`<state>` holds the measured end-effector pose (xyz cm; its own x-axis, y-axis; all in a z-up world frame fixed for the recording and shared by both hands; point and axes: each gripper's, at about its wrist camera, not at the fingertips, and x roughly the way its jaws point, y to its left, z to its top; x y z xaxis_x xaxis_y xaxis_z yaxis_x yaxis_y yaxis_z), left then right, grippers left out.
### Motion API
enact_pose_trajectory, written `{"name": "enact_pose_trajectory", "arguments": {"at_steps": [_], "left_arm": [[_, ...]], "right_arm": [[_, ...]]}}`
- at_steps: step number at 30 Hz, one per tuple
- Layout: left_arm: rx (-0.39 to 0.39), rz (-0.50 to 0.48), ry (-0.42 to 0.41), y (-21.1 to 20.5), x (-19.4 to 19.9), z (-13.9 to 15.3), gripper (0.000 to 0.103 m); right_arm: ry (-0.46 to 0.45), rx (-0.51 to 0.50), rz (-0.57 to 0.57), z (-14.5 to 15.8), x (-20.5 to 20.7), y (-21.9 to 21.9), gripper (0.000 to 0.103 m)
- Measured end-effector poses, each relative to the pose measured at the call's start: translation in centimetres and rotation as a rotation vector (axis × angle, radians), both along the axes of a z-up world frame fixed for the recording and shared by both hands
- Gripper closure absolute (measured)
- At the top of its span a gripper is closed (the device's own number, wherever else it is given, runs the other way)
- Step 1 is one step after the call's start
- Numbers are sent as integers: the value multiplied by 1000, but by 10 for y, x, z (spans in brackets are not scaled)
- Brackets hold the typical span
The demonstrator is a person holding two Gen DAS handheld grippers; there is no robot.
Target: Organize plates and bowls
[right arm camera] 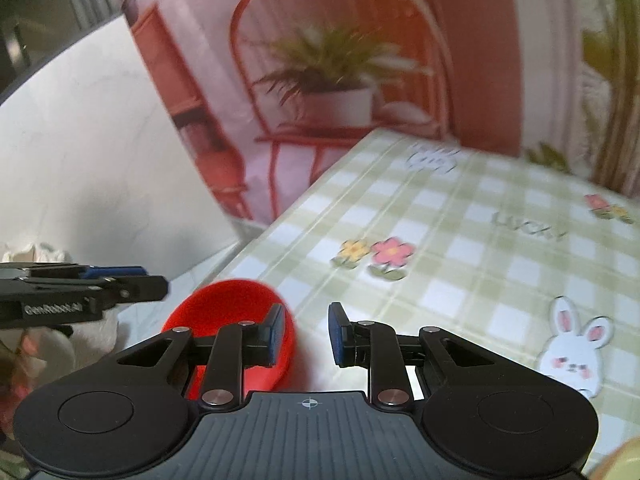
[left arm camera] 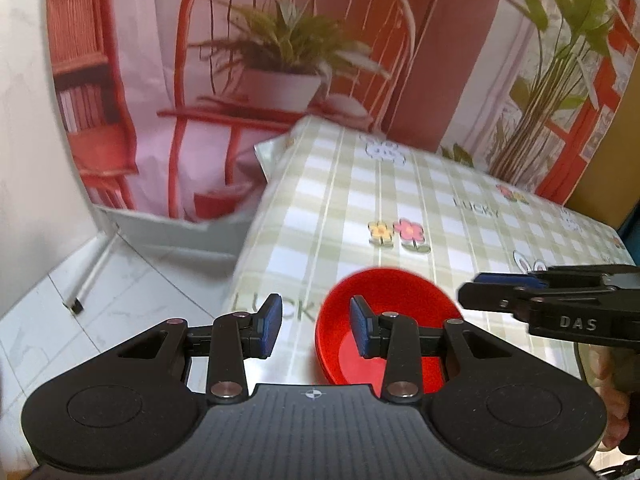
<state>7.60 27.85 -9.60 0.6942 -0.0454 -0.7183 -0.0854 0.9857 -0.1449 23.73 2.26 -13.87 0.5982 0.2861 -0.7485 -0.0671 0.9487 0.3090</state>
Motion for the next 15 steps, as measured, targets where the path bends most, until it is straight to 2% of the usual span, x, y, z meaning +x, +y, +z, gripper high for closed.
{"name": "enact_pose_trajectory", "arguments": {"at_steps": [8, 13, 15], "left_arm": [[-32, 5, 41, 0, -2, -26, 64], [-45, 20, 52, -1, -3, -32, 65], [-49, 22, 41, -2, -6, -32, 68]], "right_arm": [[68, -12, 45, -22, 3, 20, 80], [98, -3, 48, -33, 5, 21, 80], [102, -1, 43, -35, 5, 21, 81]]}}
